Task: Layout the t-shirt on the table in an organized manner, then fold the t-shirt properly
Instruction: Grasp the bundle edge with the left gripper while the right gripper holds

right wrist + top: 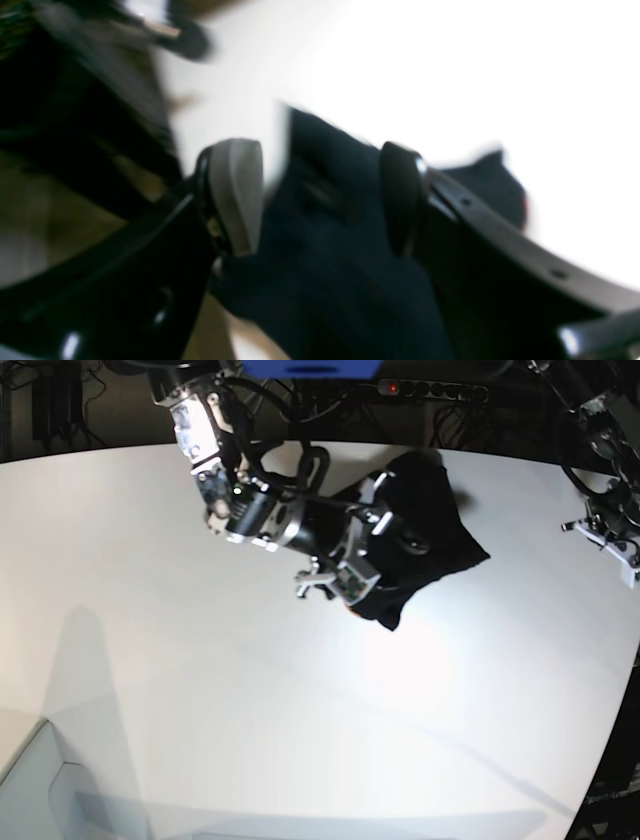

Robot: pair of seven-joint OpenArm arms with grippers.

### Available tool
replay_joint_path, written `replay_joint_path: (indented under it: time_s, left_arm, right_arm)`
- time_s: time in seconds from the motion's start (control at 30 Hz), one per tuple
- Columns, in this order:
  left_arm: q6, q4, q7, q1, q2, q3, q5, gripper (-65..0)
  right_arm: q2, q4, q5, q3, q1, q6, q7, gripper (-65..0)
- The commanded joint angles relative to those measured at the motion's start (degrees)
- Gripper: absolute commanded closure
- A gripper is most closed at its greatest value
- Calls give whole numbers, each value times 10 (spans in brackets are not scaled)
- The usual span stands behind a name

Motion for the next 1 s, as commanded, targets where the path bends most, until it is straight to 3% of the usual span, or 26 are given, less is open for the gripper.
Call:
replay_joint_path:
  time_s: [0.0,0.07,0.13,0.37,0.47,0.6,0.7,0.87,0.97]
  left_arm:
    - [0,24,-1,8,-5,-2,-21,-6]
    - [0,50,-1,31,12,-1,-72,-14]
    - [0,78,-1,50,19,-1,-134,-64]
    - [1,142,-1,124,23,-1,-362,-403]
    - [6,141,-1,140,24,-1,-422,-508]
    - [6,123,-1,145,72,-1,-436,-590]
    - [4,81,-4,131,102,15,-416,-611]
    - [3,23,-8,107,111,89,-375,-611]
    - [5,12,-9,89,111,99,-369,-611]
  right_arm:
    - [-4,11,13,19,4,1,17,-376]
    - [-2,12,13,65,1,1,14,-377]
    - [-1,12,13,103,1,1,11,-384]
    - [-1,11,13,172,-13,1,13,-427]
    - [7,8,12,174,-14,1,11,-427]
    - [16,8,12,173,-14,1,11,-427]
    - [25,8,12,174,-14,1,11,-427]
    - [30,8,12,174,-22,1,11,-426]
    - [34,8,12,175,-23,1,11,-426]
